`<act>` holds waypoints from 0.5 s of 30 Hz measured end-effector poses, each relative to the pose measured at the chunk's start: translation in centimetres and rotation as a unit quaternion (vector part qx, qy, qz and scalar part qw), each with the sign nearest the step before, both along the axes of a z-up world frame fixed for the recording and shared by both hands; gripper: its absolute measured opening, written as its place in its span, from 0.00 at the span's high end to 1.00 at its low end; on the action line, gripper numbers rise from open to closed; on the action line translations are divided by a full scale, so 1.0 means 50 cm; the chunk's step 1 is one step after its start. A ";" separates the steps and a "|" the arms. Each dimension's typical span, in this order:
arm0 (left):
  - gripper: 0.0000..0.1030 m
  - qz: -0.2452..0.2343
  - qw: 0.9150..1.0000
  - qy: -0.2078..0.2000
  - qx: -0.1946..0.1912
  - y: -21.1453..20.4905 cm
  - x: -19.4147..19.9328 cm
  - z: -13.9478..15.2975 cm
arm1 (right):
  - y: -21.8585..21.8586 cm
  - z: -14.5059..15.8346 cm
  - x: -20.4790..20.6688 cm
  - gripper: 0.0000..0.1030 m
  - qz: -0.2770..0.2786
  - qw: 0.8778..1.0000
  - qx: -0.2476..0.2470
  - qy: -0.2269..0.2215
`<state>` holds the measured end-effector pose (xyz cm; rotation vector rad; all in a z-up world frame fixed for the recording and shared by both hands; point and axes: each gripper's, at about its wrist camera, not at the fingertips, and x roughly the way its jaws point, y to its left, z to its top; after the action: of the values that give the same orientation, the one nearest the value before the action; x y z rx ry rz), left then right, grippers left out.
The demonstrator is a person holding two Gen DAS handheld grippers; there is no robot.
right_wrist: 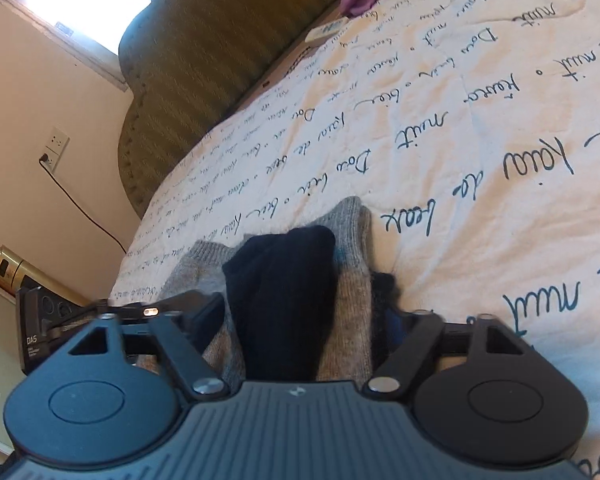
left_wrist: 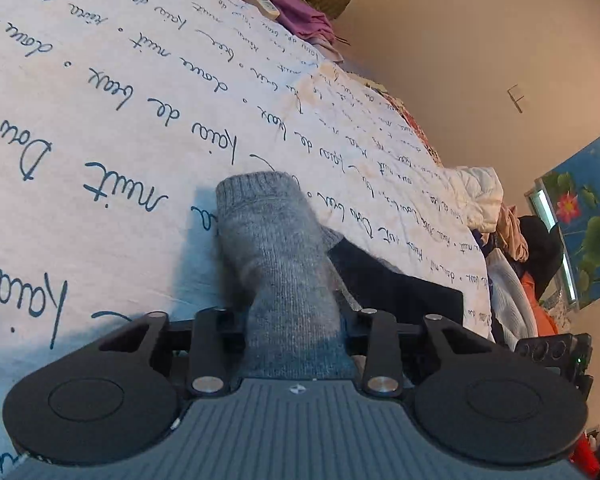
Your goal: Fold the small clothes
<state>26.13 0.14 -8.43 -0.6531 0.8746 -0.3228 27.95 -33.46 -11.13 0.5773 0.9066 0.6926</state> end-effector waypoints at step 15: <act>0.74 0.068 0.996 -0.032 0.044 0.223 -0.044 0.136 | 0.246 0.137 0.032 0.75 0.068 0.995 0.034 -0.058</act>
<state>23.91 11.29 -1.64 -0.6133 0.7747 -0.1801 29.58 -21.16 -4.29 0.5336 0.8208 0.8740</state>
